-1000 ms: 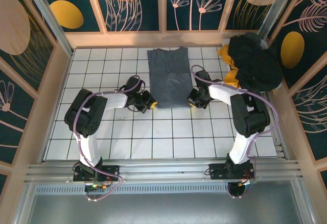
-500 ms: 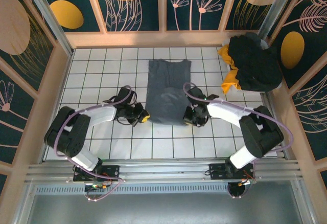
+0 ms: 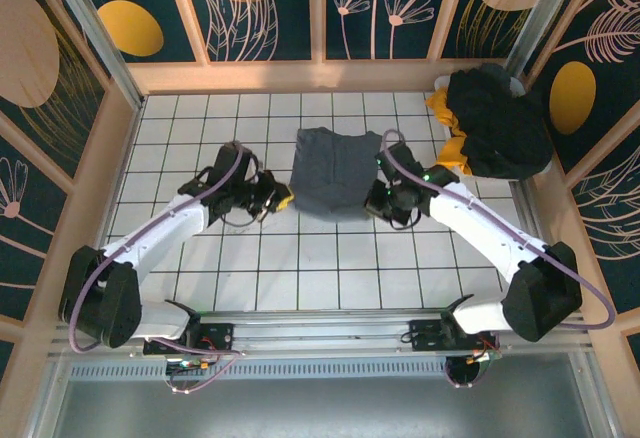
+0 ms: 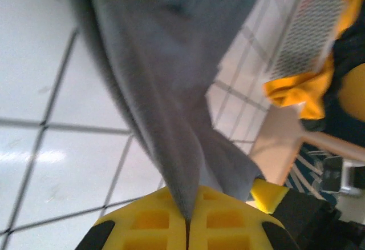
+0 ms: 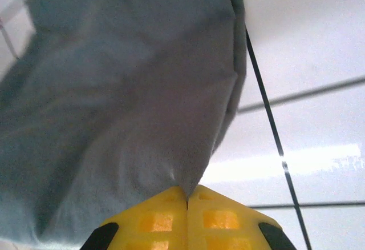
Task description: Fold and stack the t-shirts
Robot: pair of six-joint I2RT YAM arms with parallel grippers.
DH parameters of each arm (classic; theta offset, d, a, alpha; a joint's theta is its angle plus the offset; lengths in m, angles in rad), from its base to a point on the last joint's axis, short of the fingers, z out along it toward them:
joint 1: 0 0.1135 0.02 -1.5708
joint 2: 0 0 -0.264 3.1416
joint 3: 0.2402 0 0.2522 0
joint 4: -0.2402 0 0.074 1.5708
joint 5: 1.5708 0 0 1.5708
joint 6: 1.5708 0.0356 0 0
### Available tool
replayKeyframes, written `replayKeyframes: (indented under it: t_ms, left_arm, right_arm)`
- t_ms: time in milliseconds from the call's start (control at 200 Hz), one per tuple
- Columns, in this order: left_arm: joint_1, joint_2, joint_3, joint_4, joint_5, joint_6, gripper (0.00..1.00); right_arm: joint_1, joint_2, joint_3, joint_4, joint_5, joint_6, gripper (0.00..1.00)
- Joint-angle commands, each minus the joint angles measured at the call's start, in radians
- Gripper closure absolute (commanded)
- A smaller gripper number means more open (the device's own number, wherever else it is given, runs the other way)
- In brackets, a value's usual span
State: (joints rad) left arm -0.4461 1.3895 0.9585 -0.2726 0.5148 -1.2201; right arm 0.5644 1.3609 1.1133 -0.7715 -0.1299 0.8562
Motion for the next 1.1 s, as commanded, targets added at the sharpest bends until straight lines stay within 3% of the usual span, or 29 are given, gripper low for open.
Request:
replayKeyframes:
  t_ms: [0,285,686,721,746,821,861,971,1096]
  left_arm:
    - [0.022,0.091,0.133,0.003,-0.033,-0.020,1.00]
    - [0.083,0.317,0.425,0.005,-0.012,0.034,1.00]
    - [0.126,0.762,0.830,0.017,0.011,0.085,1.00]
    - [0.131,0.807,0.881,-0.005,-0.001,0.097,1.00]
    - [0.136,0.835,0.915,-0.011,-0.005,0.102,0.93]
    - [0.148,0.909,1.012,-0.014,0.007,0.102,0.53]
    - [0.149,0.938,1.065,-0.044,0.004,0.106,0.40]
    - [0.147,0.896,1.083,-0.123,-0.052,0.132,0.38]
    - [0.122,0.661,0.749,-0.011,-0.099,0.077,0.39]
  right_arm:
    - [-0.058,0.061,0.121,-0.040,0.042,-0.004,1.00]
    - [-0.171,0.265,0.374,0.008,0.066,-0.071,1.00]
    - [-0.291,0.594,0.601,0.135,0.019,-0.159,1.00]
    - [-0.306,0.639,0.636,0.140,-0.012,-0.166,0.92]
    - [-0.317,0.673,0.665,0.129,-0.023,-0.163,0.83]
    - [-0.329,0.756,0.789,0.066,-0.009,-0.170,0.53]
    - [-0.330,0.777,0.847,0.049,0.004,-0.184,0.44]
    - [-0.329,0.756,0.910,0.046,0.033,-0.228,0.34]
    - [-0.331,0.649,0.827,0.057,0.064,-0.252,0.33]
